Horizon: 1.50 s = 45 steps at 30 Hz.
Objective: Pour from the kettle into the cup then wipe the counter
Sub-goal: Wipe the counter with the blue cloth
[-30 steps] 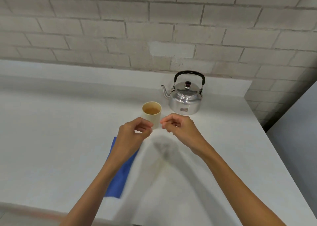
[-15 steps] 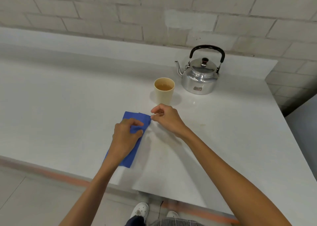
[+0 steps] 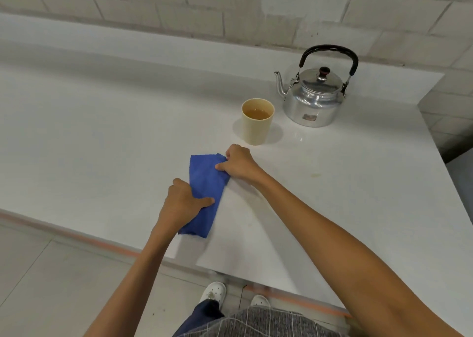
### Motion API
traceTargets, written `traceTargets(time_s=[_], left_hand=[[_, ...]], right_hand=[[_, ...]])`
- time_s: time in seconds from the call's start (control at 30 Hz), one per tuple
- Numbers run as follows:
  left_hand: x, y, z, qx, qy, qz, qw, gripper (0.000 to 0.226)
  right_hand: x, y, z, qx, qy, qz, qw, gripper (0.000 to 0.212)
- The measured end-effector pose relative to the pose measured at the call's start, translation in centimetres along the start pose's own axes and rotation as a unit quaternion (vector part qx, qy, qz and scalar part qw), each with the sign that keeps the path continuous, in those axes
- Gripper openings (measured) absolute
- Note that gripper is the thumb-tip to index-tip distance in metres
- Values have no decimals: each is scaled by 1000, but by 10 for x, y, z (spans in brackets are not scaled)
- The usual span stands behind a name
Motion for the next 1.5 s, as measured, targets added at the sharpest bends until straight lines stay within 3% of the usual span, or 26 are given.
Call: traceTargets(time_s=[0.07, 0.13, 0.37, 0.5, 0.67, 0.83, 0.9, 0.97, 1.03, 1.1, 1.2, 1.3, 1.5], left_hand=[[-3, 2, -1, 31, 26, -3, 999, 45], [-5, 4, 2, 52, 35, 13, 998, 39], [-14, -14, 8, 155, -60, 85, 982, 27], [-21, -33, 24, 216, -95, 84, 968, 37], [-26, -51, 45, 227, -79, 82, 967, 63], [-30, -60, 63, 151, 34, 126, 980, 73], [-26, -62, 62, 112, 74, 147, 980, 77], [-19, -62, 52, 50, 97, 168, 980, 70], [-13, -59, 38, -47, 130, 183, 973, 59], [-11, -53, 30, -105, 118, 203, 966, 49], [-15, -37, 28, -105, 82, 259, 957, 38], [-19, -19, 33, -106, 91, 301, 943, 37], [-23, -4, 49, -85, 87, 351, 929, 41]], right_hand=[[2, 1, -1, -3, 18, 2, 1000, 17], [2, -3, -7, -15, 41, -17, 999, 24], [-14, -34, -44, -70, 105, -49, 991, 21], [-28, -54, -57, -103, 110, -41, 988, 19], [-51, -71, -63, -126, 74, -28, 989, 19], [-65, -80, -51, -130, 11, -22, 991, 21], [-65, -83, -40, -138, -103, -19, 985, 24], [-61, -89, -28, -191, -235, -28, 953, 30], [-51, -95, -12, -234, -239, -38, 942, 39], [-45, -95, 7, -219, -203, -43, 953, 40], [-41, -88, 29, -159, -180, -16, 971, 49], [-40, -85, 42, -148, -222, 1, 964, 53], [-35, -106, 53, -139, -250, -71, 956, 51]])
Point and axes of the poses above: each hand's wrist, its own y-axis towards the middle knuckle, its own z-axis out of the palm, x = y × z, the point moved 2 cm from there along y, towards the middle knuckle, and after that the axes turned 14 degrees about -z, right-handed, at the moved point
